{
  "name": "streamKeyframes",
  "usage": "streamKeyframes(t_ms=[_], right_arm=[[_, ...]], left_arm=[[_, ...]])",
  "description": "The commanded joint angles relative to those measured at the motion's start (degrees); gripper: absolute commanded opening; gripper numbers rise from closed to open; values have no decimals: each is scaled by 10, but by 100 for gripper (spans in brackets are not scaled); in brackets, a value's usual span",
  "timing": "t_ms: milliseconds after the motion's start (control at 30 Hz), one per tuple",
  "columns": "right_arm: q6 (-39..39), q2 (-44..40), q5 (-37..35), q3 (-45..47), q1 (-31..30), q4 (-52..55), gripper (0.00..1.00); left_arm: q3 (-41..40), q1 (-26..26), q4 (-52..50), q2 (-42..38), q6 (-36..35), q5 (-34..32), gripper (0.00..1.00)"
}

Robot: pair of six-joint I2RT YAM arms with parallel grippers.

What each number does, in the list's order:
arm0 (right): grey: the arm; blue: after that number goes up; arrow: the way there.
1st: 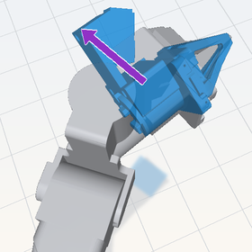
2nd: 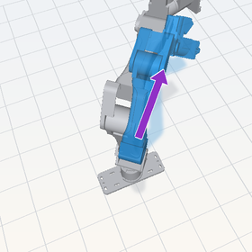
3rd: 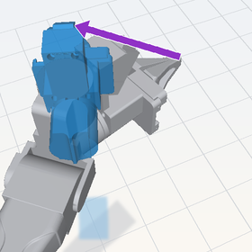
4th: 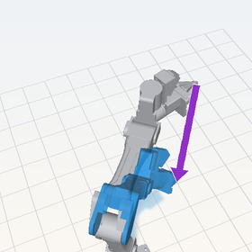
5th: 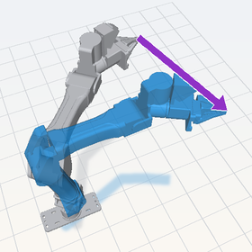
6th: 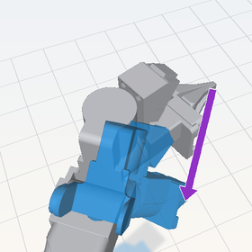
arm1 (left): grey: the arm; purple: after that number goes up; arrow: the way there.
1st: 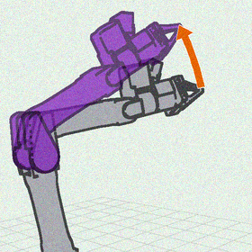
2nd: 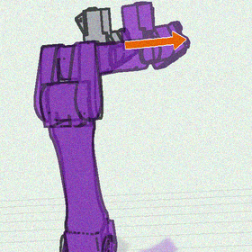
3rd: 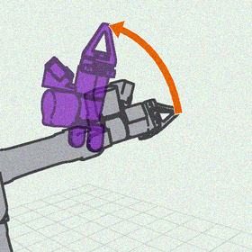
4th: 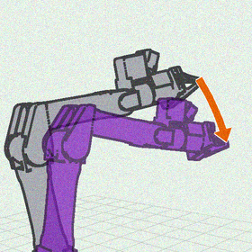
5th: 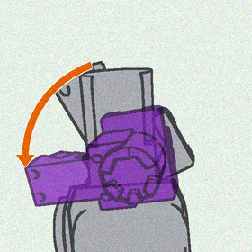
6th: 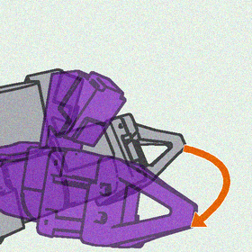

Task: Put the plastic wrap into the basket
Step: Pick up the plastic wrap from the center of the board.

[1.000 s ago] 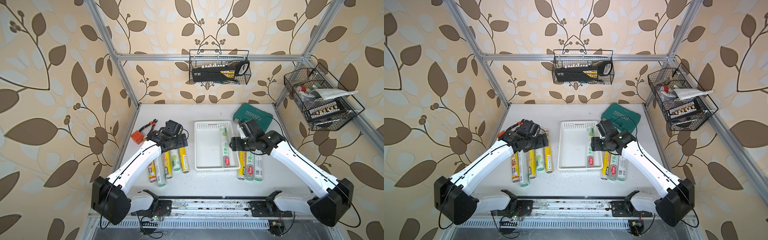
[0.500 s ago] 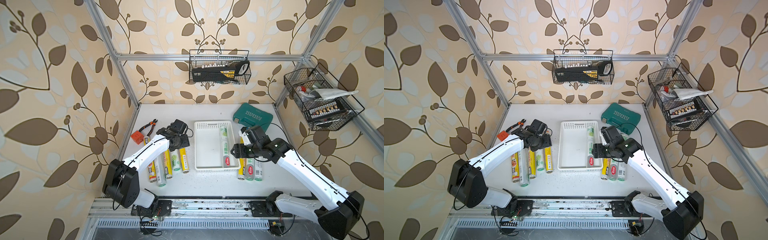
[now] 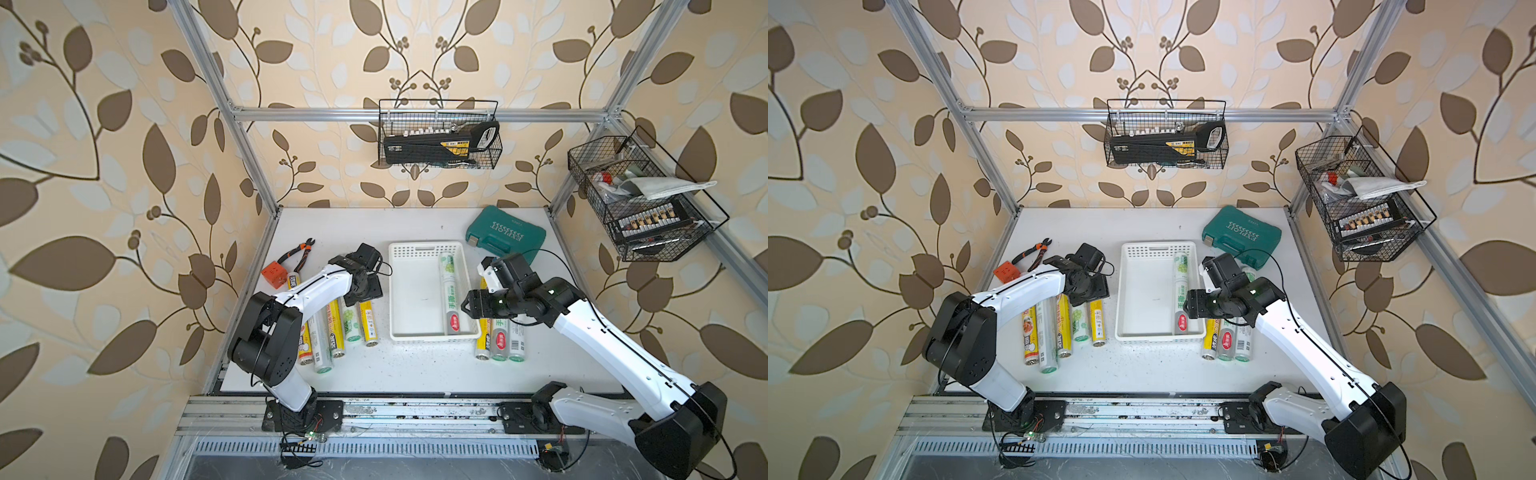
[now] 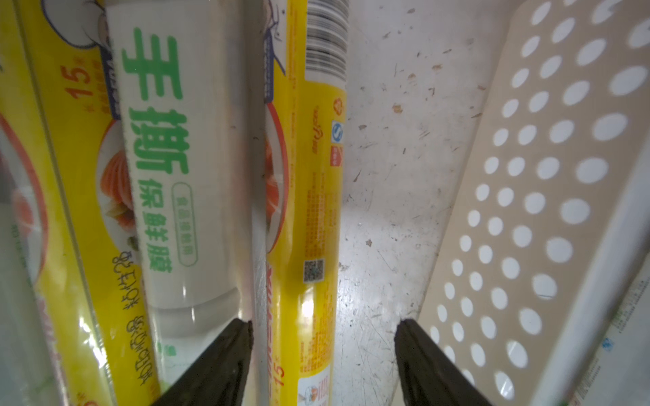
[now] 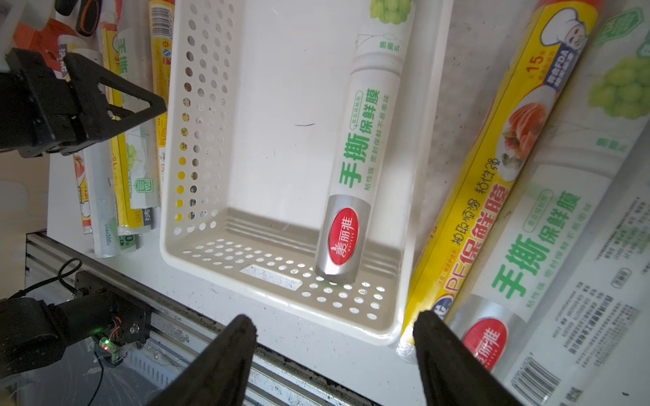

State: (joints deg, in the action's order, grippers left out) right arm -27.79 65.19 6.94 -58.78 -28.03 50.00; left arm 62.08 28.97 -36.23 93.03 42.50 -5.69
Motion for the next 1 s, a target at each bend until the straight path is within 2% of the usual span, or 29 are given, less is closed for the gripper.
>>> streamKeyframes(t_ms=[0, 467, 967], right_arm=[[5, -8, 11, 3, 6, 7, 74], [-15, 16, 26, 5, 7, 1, 73], [-19, 11, 36, 9, 8, 0, 71]], left_arm=[[-5, 3, 4, 10, 9, -3, 70], [-7, 4, 42, 56, 4, 27, 66], [-14, 4, 49, 71, 0, 18, 59]])
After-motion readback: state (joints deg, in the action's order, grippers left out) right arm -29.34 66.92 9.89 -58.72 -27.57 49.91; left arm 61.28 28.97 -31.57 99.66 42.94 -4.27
